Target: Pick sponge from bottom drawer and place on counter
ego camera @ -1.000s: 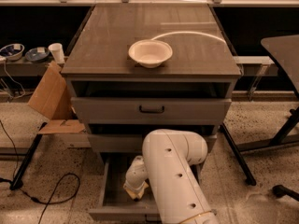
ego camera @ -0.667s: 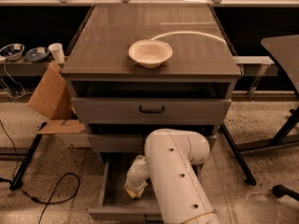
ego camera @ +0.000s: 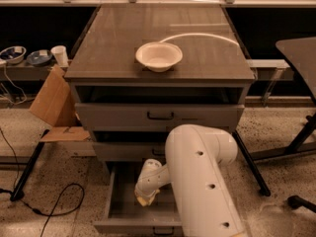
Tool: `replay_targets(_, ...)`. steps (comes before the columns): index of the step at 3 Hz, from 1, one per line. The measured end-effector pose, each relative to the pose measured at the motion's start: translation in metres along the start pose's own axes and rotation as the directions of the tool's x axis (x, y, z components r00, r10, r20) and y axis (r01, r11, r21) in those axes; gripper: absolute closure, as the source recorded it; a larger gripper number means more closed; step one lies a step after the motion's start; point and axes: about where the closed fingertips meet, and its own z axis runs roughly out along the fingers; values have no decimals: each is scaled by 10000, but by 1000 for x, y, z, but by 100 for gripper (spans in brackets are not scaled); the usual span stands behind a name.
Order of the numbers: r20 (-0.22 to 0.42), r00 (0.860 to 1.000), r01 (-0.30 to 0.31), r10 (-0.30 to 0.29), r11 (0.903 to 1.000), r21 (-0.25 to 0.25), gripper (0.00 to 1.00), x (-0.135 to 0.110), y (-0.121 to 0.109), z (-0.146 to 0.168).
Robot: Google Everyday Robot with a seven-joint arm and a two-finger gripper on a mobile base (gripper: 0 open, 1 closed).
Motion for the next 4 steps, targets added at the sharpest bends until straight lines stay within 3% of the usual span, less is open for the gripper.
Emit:
replay_targets(1, -361, 9992, 168, -172, 9998, -113, 100, -18, -3, -71)
replay_targets(2, -1076, 9928, 483, -519, 9982, -356, 100, -54, 4, -170)
replay_targets(3, -1814, 9805, 716, -759, 9970, -298, 100, -75, 0, -238)
replay_targets(4, -2538, 9630, 858, -905, 9959, -299, 100, -80, -15, -314)
